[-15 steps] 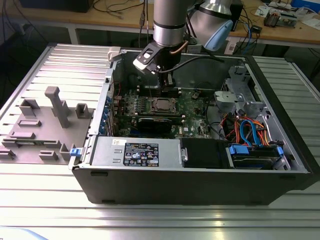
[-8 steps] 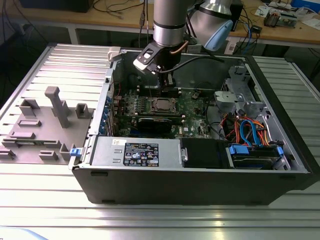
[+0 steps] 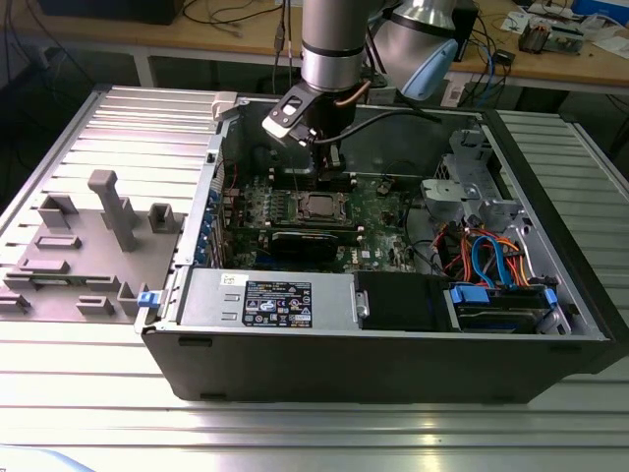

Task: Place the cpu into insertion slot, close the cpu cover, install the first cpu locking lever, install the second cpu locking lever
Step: 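Install the first cpu locking lever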

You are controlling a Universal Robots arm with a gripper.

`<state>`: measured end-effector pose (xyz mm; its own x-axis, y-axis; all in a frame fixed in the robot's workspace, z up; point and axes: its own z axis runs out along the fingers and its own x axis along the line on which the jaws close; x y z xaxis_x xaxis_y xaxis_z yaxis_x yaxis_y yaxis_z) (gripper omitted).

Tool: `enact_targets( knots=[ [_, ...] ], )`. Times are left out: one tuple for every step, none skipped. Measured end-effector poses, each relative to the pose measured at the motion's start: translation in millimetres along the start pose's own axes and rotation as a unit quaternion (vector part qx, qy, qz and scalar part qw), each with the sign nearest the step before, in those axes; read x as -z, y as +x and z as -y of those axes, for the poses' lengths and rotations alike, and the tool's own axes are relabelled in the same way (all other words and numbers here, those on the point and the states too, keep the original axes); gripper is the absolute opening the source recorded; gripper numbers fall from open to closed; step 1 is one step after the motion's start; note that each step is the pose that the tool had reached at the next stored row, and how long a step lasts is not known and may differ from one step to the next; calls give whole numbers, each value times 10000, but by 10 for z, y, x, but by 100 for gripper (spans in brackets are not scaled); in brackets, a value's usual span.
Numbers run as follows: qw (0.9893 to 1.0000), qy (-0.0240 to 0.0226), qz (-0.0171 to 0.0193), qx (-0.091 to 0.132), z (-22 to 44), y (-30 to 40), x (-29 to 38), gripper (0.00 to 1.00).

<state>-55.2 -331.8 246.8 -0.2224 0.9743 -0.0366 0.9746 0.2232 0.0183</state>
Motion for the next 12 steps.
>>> enact_targets(
  knots=[
    [10000,0,0,10,0,0,0,11],
    [10000,-1,0,15,0,0,0,11],
    [10000,-1,0,18,0,0,0,11],
    [10000,-1,0,23,0,0,0,11],
    [10000,-1,0,26,0,0,0,11],
    [10000,-1,0,33,0,0,0,11],
    [10000,-1,-1,40,0,0,0,11],
    [10000,-2,-1,47,0,0,0,11],
    [10000,-2,-1,56,0,0,0,11],
    [10000,-2,-1,62,0,0,0,11],
    [10000,-3,-1,71,0,0,0,11],
    [10000,-4,-2,95,0,0,0,11]
  ],
)
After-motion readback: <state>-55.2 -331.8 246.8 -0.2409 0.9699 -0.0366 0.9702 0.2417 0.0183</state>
